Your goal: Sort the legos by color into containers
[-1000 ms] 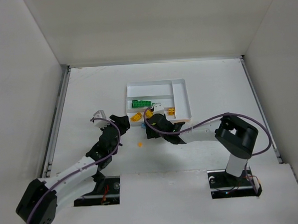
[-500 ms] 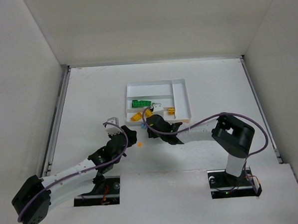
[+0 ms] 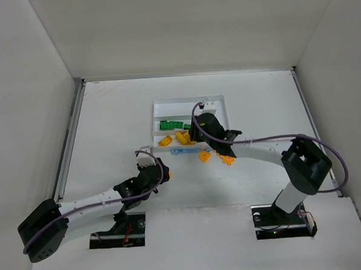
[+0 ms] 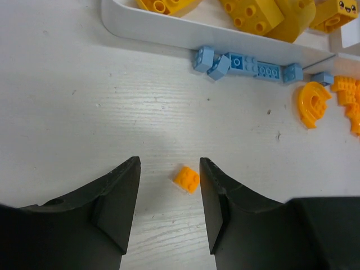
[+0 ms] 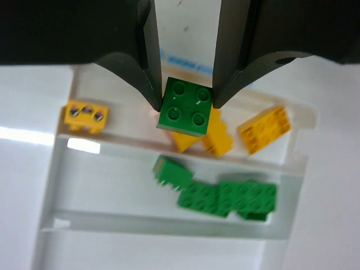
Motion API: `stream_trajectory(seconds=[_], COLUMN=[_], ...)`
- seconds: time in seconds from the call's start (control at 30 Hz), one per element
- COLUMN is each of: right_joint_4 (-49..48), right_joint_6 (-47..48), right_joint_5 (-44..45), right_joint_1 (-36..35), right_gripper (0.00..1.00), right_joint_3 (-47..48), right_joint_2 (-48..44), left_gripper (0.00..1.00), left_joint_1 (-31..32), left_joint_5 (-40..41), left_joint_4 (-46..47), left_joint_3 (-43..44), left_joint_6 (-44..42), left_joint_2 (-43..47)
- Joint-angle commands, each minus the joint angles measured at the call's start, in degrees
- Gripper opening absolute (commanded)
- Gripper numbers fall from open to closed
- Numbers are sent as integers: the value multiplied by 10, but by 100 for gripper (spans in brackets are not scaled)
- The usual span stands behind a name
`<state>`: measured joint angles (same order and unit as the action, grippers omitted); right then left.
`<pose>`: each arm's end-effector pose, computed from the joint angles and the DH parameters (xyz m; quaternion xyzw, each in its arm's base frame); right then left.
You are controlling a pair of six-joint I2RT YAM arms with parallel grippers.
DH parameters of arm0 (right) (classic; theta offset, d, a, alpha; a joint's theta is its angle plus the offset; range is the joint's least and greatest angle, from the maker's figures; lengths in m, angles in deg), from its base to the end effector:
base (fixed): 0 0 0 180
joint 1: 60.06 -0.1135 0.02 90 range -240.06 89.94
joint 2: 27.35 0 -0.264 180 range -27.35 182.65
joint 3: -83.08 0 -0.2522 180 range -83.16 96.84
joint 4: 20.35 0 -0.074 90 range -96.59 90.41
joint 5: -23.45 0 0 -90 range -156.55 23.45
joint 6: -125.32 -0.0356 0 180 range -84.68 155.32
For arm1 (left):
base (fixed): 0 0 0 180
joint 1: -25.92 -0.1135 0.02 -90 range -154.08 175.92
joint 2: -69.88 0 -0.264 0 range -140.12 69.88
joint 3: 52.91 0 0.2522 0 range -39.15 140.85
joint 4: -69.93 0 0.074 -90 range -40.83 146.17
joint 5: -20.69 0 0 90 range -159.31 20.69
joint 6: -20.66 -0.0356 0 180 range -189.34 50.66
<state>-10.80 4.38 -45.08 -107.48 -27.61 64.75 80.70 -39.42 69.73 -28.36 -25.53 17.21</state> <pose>0.2482 0.2509 0.2223 -0.0345 0.8647 0.1728 0.4703 0.1152 -0.1325 0.1548 -0.0523 0.8384 -0.2311 0.4909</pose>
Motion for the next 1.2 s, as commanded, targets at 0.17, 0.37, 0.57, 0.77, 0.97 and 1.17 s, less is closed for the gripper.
stream_trajectory(seconds=[0.17, 0.37, 0.57, 0.77, 0.97, 1.17], right_joint_4=[-29, -29, -33, -43, -49, -48], right_joint_6=[35, 33, 40, 42, 33, 9], right_joint_5=[-21, -20, -15, -9, -7, 19], right_joint_1=[69, 89, 85, 74, 28, -19], right_gripper=[27, 30, 54, 60, 38, 30], right_joint_3=[105, 112, 105, 50, -39, -124], right_joint_2=[106, 125, 110, 37, -39, -107], left_gripper=[44, 45, 46, 46, 45, 40], left_joint_1=[37, 47, 57, 61, 65, 70], left_joint_5=[25, 31, 60, 61, 67, 73], left_joint_4=[-21, -21, -21, -15, -13, -13], left_joint_3=[28, 39, 45, 56, 71, 80], left_joint_6=[9, 8, 7, 5, -4, -10], left_joint_2=[-15, -40, -56, -90, -125, -141])
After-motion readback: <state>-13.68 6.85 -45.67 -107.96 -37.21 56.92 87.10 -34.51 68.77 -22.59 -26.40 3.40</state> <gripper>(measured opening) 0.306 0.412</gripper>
